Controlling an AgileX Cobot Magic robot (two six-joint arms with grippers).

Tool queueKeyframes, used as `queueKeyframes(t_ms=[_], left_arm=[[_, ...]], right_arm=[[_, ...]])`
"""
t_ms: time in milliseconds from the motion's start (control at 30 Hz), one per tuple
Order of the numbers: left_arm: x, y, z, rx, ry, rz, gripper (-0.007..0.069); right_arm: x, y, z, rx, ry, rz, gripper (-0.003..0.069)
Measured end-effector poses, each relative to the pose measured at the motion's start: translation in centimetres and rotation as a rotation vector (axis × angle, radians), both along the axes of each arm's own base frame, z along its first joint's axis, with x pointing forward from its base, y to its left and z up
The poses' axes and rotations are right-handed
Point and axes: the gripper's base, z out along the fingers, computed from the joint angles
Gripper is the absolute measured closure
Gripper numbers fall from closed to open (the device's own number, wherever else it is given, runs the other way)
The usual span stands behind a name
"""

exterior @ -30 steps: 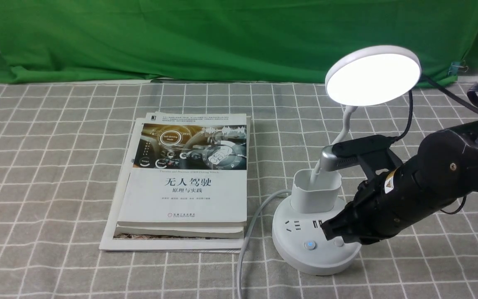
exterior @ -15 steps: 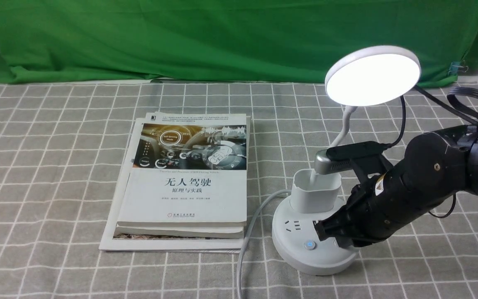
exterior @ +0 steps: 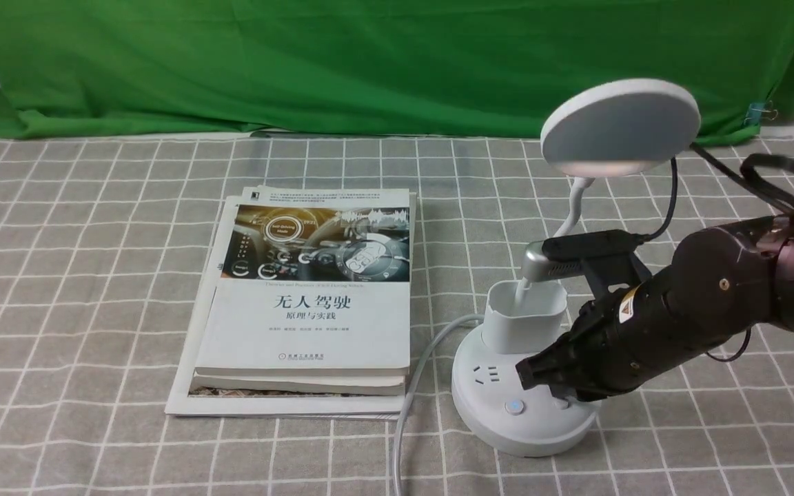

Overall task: Turn off the desk lamp on the grey coffee tablecloth by hand.
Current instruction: 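Press the power button on the lamp base to turn the lamp off with the right gripper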

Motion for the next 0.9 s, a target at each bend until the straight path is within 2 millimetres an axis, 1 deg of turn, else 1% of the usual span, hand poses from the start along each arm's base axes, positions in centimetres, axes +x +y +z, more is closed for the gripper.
queueKeyframes(t_ms=[167, 300, 333, 400, 500, 600, 733, 800, 900], left_arm=[[0.0, 0.0, 0.0, 0.000, 0.000, 0.000, 0.0624], [0.0, 0.0, 0.0, 0.000, 0.000, 0.000, 0.0624], [0.0, 0.0, 0.0, 0.000, 0.000, 0.000, 0.0624], [0.0, 0.0, 0.0, 0.000, 0.000, 0.000, 0.0624], [0.0, 0.0, 0.0, 0.000, 0.000, 0.000, 0.0624], [0.0, 0.0, 0.0, 0.000, 0.000, 0.000, 0.0624], [0.0, 0.0, 0.0, 0.000, 0.000, 0.000, 0.0624], [0.0, 0.0, 0.0, 0.000, 0.000, 0.000, 0.0624], [0.0, 0.0, 0.0, 0.000, 0.000, 0.000, 0.0624]], right_arm=[[0.0, 0.0, 0.4, 0.011, -0.017, -0.003, 0.0634], [-0.7, -0.4, 1.6, 0.026, -0.048, -0.001, 0.0634], [-0.7, -0.4, 1.6, 0.026, -0.048, -0.001, 0.0634], [-1.0, -0.6, 3.1, 0.052, -0.095, -0.002, 0.0634], [-1.0, -0.6, 3.4, 0.058, -0.105, -0.005, 0.0634], [-0.9, -0.5, 2.7, 0.049, -0.084, -0.010, 0.0634], [-0.4, -0.2, 0.3, 0.017, -0.021, -0.016, 0.0634], [0.0, 0.0, 0.1, 0.022, -0.033, -0.019, 0.0634], [0.1, 0.0, 0.2, 0.026, -0.036, -0.021, 0.0634]])
